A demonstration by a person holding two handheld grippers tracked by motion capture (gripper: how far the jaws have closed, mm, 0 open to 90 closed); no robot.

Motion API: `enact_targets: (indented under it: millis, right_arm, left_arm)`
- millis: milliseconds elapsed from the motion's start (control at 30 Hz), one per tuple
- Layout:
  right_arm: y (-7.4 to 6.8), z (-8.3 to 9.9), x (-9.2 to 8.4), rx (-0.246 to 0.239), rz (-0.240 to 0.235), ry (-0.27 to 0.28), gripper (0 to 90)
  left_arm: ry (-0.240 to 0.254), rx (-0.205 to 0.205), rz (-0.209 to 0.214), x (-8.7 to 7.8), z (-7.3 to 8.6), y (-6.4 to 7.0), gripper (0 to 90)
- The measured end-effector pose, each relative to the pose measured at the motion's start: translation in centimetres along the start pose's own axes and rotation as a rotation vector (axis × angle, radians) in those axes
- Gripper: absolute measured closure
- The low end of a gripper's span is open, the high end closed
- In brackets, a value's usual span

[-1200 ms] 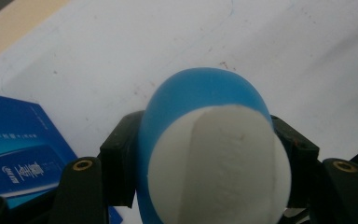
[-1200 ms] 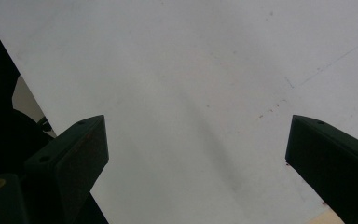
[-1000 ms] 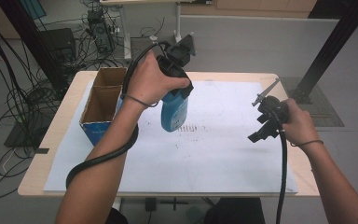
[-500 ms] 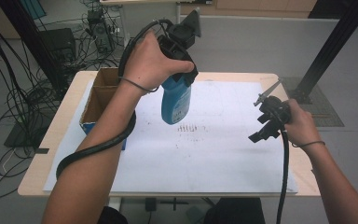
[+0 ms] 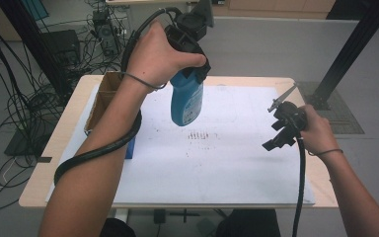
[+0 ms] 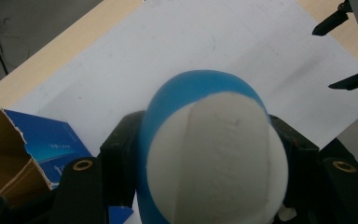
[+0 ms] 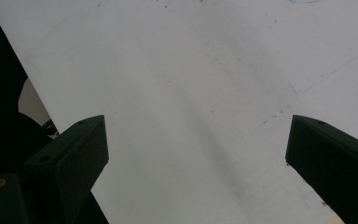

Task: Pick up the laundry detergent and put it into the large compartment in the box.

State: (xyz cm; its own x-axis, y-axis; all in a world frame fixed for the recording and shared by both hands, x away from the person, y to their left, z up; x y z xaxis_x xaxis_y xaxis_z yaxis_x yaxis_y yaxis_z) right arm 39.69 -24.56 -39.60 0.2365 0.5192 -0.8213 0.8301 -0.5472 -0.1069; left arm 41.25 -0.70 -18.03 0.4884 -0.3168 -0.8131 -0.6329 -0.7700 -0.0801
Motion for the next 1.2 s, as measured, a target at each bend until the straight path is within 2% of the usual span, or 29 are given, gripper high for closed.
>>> enact_targets:
  millis: [300,367,500,533,600,667,700,800,833,867,933,1000,1033,1067,1133,1200]
  right_arm:
    - [-0.1,-0.1,0.3,0.0,-0.006,-0.003,5.6]
    - [-0.2,-0.2,0.4,-0.006,-0.004,-0.004,5.6]
    - [-0.3,-0.3,0.5,-0.006,-0.008,-0.004,5.6]
    - [-0.3,-0.3,0.6,-0.004,-0.009,-0.003,5.6]
    - [-0.3,-0.3,0.6,-0.003,-0.009,-0.003,5.6]
    - [-0.3,-0.4,0.6,-0.004,-0.009,0.001,5.6]
    - [-0.3,-0.4,0.6,-0.004,-0.009,0.001,5.6]
    - [-0.3,-0.5,0.6,-0.006,-0.007,0.006,5.6]
    - [-0.3,-0.5,0.6,-0.006,-0.007,0.006,5.6]
    - [-0.2,-0.5,0.6,-0.005,-0.007,0.008,5.6]
    - [-0.2,-0.5,0.6,-0.006,-0.008,0.01,5.6]
    - [-0.1,-0.5,0.6,-0.001,-0.008,0.013,5.6]
    - [0.0,-0.5,0.7,-0.003,-0.009,0.014,5.6]
    - [0.0,-0.5,0.7,-0.003,-0.009,0.014,5.6]
    - [-0.1,-0.5,0.8,-0.001,-0.014,0.015,5.6]
    - [-0.1,-0.5,0.8,0.0,-0.015,0.018,5.6]
  left_arm:
    - [0.007,-0.035,-0.021,-0.9,0.5,-1.5,37.6]
    - [0.014,-0.062,-0.038,-1.3,0.7,-2.5,37.6]
    - [0.018,-0.08,-0.053,-1.7,1.0,-3.5,37.6]
    - [0.022,-0.104,-0.062,-1.9,1.2,-4.3,37.6]
    - [0.025,-0.114,-0.068,-2.0,1.3,-4.8,37.6]
    - [0.033,-0.152,-0.087,-2.4,1.5,-6.0,37.6]
    - [0.033,-0.152,-0.087,-2.4,1.5,-6.0,37.6]
    - [0.024,-0.196,-0.119,-3.0,2.1,-8.0,37.6]
    - [0.024,-0.196,-0.119,-3.0,2.1,-8.0,37.7]
    - [0.025,-0.218,-0.135,-3.3,2.4,-9.0,37.6]
    - [0.023,-0.241,-0.151,-3.7,2.9,-10.1,37.7]
    - [0.019,-0.25,-0.157,-3.8,3.1,-10.4,37.6]
    - [0.02,-0.276,-0.179,-4.1,3.6,-11.6,37.6]
    - [0.02,-0.276,-0.179,-4.1,3.6,-11.6,37.6]
    - [0.011,-0.308,-0.202,-4.4,4.2,-12.9,37.6]
    - [0.007,-0.318,-0.207,-4.6,4.5,-13.3,37.6]
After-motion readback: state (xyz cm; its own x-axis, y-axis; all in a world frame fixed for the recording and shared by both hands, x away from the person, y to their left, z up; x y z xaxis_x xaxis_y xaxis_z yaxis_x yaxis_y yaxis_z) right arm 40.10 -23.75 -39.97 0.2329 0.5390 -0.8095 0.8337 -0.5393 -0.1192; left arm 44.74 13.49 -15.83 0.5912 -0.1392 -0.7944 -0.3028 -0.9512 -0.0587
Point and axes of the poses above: each handheld gripper's, and its own axes: x roughly forward along the jaws, z roughly out of its underside, y roughly to its right, the point moved 10 cm from there along x, roughly forward along the jaws, and after that the axes turned 11 degrees about y, right-handed, at the moved point
